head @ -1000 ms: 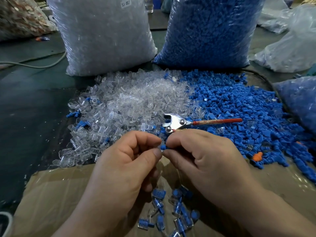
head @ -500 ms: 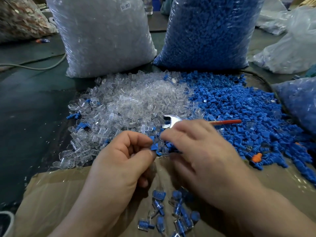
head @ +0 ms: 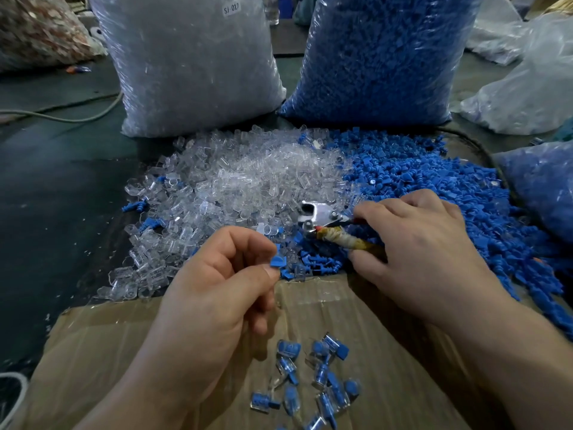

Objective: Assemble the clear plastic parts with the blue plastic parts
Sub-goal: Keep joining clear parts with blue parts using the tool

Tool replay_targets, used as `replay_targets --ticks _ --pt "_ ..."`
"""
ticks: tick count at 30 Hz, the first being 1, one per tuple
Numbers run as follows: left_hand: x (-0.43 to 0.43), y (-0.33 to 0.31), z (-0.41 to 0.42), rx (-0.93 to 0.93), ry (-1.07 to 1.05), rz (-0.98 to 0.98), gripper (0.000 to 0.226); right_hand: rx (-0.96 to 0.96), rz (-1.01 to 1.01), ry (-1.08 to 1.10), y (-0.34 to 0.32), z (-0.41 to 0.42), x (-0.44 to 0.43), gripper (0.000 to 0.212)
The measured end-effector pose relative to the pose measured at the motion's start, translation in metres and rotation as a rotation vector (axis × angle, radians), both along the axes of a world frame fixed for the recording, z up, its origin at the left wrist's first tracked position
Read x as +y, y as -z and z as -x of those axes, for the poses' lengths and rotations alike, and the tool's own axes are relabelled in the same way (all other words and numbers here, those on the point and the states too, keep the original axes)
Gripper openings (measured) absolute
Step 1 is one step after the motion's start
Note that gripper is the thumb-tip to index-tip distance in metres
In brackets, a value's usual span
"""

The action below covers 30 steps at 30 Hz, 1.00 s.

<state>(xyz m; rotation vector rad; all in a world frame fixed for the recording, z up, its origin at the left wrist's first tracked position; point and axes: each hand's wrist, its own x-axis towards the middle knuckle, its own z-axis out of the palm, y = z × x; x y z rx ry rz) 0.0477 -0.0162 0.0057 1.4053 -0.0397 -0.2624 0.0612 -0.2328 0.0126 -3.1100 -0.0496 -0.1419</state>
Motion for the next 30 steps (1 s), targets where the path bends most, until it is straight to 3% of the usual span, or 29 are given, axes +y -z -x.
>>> replay_targets --ticks 7,10,16,25,30 --pt "0.006 0.007 -0.006 -0.058 -0.036 -0.105 0.03 -0.15 -0.282 -0.119 -0.019 0.017 0.002 0.035" --pt "0.007 0.008 -0.007 -0.072 -0.049 -0.095 0.015 -0.121 -0.269 -0.25 -0.022 0.026 0.008 0.039" --pt "0.008 0.006 -0.007 -0.165 -0.061 -0.229 0.028 0.042 -0.198 -0.309 -0.019 0.026 0.008 0.056" --pt "0.005 0.007 -0.007 -0.211 -0.089 -0.181 0.017 0.015 -0.219 -0.362 -0.017 0.027 0.008 0.057" --pt "0.008 0.009 -0.007 -0.269 -0.073 -0.243 0.028 -0.013 -0.204 -0.391 -0.015 0.026 0.008 0.055"
